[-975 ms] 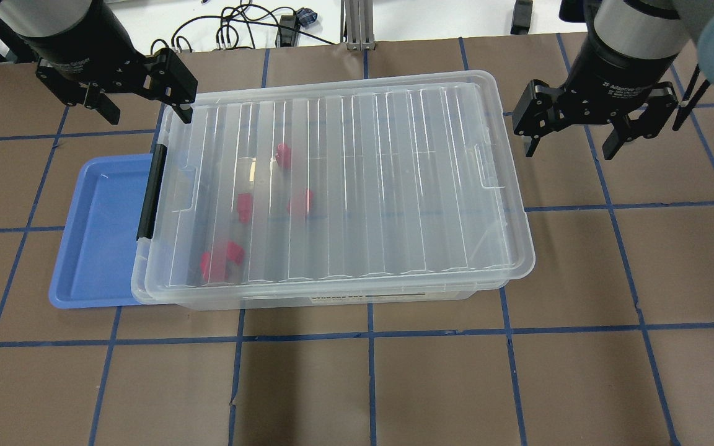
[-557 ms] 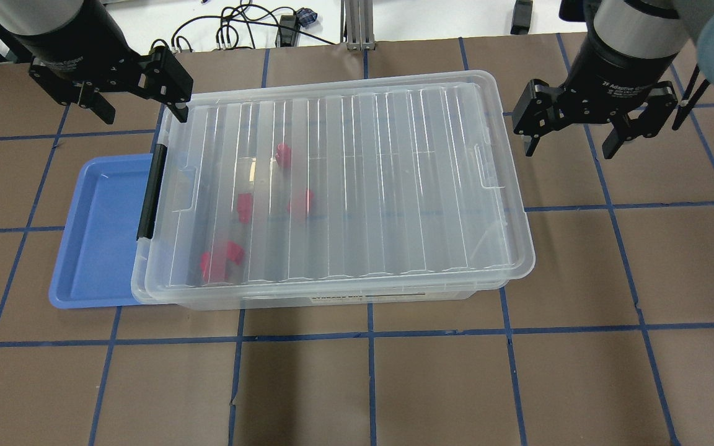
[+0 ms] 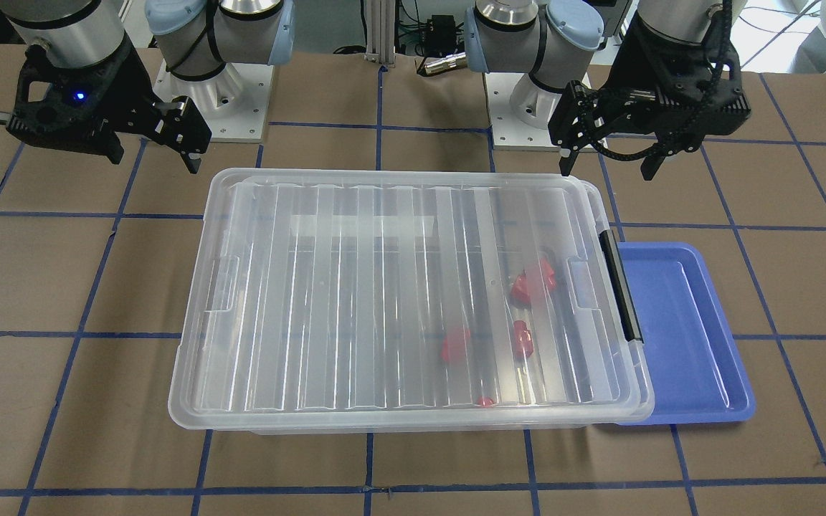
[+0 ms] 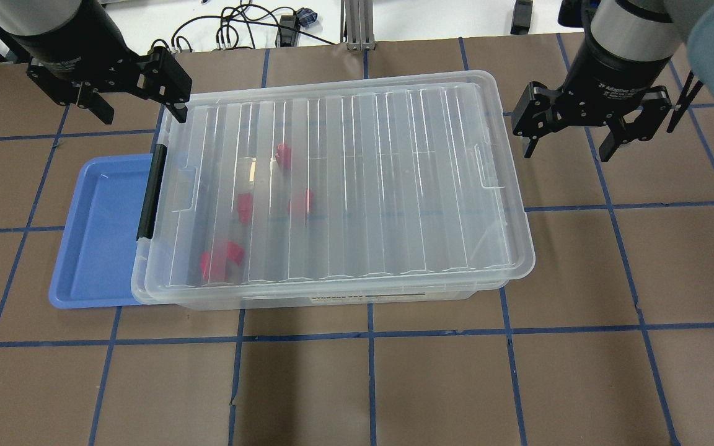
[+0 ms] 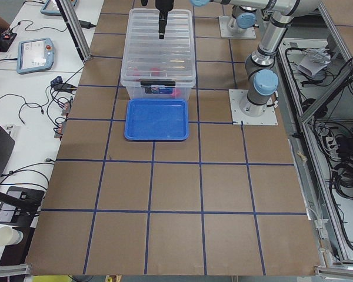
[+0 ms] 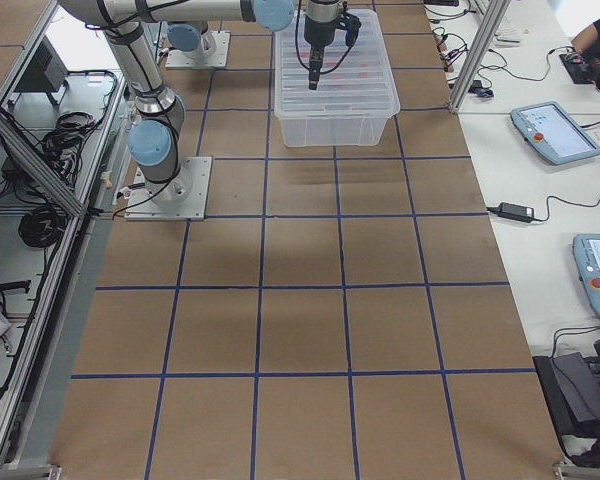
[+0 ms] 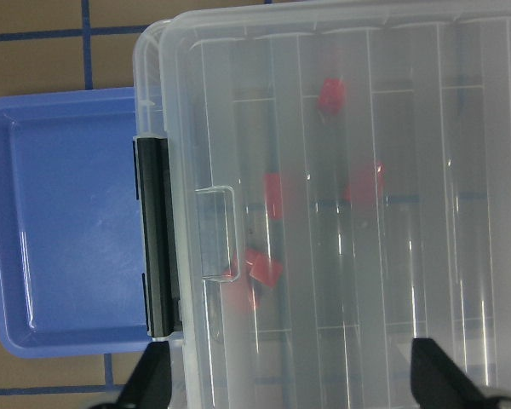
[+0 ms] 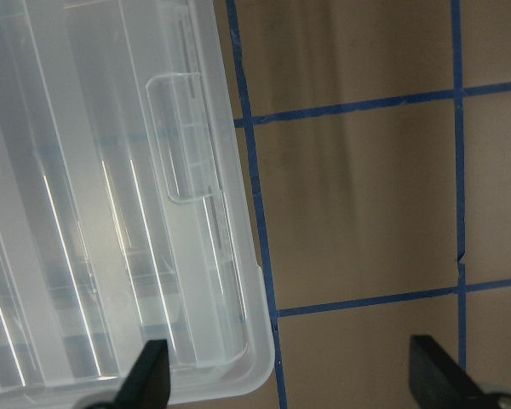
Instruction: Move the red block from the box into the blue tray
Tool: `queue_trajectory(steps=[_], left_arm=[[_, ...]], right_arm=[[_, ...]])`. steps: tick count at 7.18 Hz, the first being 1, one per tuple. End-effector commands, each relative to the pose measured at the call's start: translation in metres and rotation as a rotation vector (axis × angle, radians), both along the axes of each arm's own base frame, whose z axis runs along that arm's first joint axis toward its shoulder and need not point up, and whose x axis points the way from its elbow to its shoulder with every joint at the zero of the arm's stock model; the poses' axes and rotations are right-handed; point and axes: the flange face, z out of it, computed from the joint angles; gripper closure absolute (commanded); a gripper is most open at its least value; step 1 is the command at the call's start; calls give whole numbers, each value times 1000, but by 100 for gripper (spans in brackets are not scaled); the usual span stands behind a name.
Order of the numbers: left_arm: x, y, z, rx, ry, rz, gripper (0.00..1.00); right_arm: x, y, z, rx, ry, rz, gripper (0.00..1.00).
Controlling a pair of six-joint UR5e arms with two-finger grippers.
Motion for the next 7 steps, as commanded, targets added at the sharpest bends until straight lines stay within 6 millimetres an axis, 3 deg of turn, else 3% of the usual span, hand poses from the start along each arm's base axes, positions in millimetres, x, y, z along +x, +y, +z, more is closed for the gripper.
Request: queue_trajectory(steps=[1, 3, 7], left_arm=[[0, -1, -1, 0, 0, 0, 0], [0, -1, -1, -3, 1, 0, 0], [-1, -2, -1, -4, 1, -2, 0]], right_arm=[[-3, -44, -57, 62, -6, -12, 0], [-5, -72, -90, 54, -8, -9, 0], [-5, -82, -120, 109, -7, -7, 0]])
